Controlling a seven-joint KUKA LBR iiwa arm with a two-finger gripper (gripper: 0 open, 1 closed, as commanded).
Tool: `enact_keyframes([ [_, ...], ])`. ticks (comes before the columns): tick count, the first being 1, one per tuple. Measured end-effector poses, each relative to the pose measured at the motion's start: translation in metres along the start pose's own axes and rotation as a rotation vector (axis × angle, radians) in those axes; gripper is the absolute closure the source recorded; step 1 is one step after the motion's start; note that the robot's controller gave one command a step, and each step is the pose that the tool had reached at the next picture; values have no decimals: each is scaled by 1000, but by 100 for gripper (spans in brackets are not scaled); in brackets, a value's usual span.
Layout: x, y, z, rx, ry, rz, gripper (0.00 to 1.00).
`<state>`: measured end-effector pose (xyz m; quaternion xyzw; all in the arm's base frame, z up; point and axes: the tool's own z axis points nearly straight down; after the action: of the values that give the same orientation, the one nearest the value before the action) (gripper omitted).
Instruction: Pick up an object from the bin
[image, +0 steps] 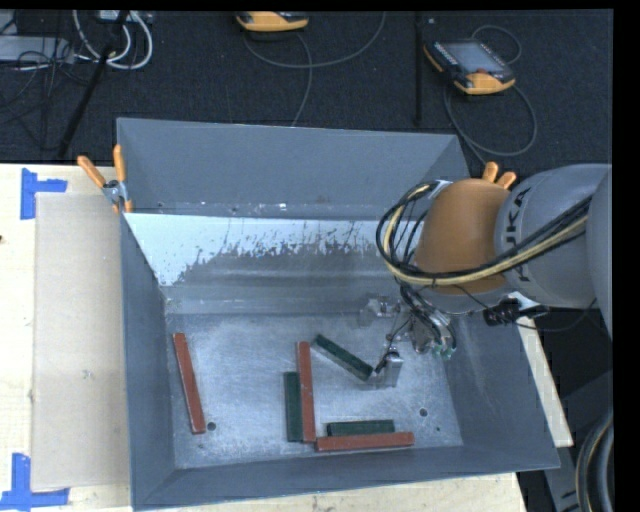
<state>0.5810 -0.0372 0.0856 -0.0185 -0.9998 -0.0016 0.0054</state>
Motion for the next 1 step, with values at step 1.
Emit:
enact_keyframes([
  [1,19,12,17,2,-6,-33,0],
])
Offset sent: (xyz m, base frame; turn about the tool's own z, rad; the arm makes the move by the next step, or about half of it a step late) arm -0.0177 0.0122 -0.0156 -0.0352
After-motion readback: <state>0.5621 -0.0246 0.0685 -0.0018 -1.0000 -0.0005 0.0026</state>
